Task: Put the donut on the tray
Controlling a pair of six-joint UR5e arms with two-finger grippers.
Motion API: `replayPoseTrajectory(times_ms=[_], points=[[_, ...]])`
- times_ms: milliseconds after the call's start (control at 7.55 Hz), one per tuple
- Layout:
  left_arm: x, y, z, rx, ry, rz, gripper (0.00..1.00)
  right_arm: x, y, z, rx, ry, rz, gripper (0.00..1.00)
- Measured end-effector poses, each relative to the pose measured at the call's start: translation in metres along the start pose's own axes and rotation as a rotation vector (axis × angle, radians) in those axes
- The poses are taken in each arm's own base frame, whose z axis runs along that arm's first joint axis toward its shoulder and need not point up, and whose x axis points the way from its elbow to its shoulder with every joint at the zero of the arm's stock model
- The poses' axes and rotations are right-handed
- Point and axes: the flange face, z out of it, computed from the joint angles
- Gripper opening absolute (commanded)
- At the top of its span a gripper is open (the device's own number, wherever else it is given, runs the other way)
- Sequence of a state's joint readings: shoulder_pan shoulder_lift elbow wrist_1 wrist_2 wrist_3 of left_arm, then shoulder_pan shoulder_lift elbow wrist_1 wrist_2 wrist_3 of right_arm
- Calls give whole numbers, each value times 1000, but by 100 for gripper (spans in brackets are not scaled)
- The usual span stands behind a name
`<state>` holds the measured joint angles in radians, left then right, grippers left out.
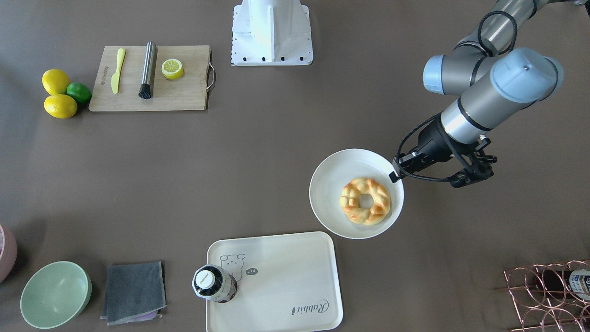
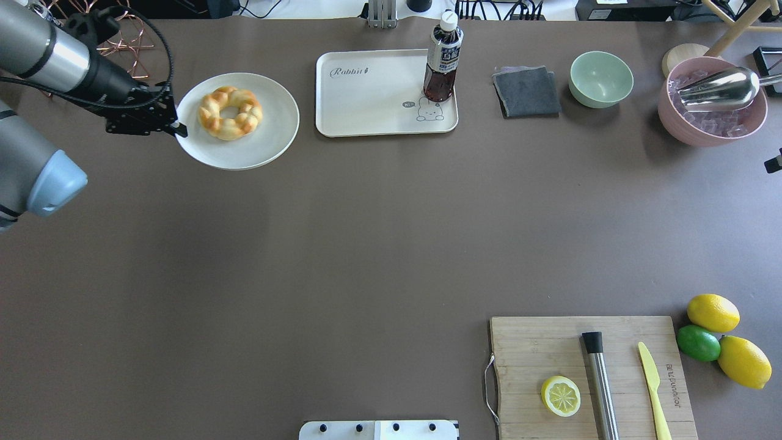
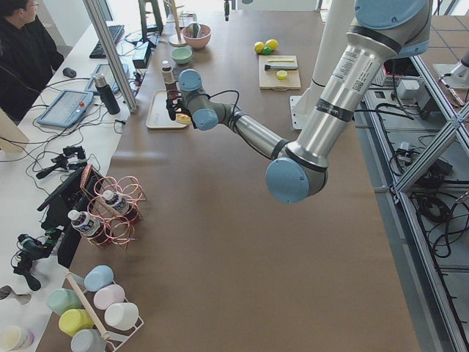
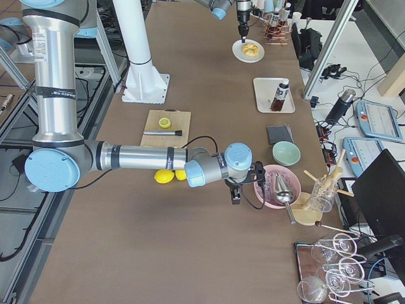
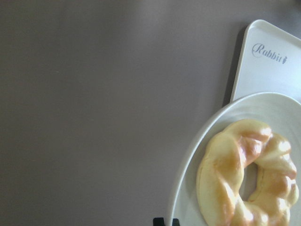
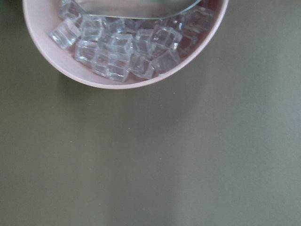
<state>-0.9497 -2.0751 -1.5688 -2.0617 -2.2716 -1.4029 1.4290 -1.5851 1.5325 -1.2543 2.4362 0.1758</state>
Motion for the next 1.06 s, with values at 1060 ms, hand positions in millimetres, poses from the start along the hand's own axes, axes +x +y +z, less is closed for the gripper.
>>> replayPoseTrajectory(times_ms=[1060], points=[[113, -6, 123, 220, 40, -176, 0, 74, 27, -10, -143, 155, -18, 100]])
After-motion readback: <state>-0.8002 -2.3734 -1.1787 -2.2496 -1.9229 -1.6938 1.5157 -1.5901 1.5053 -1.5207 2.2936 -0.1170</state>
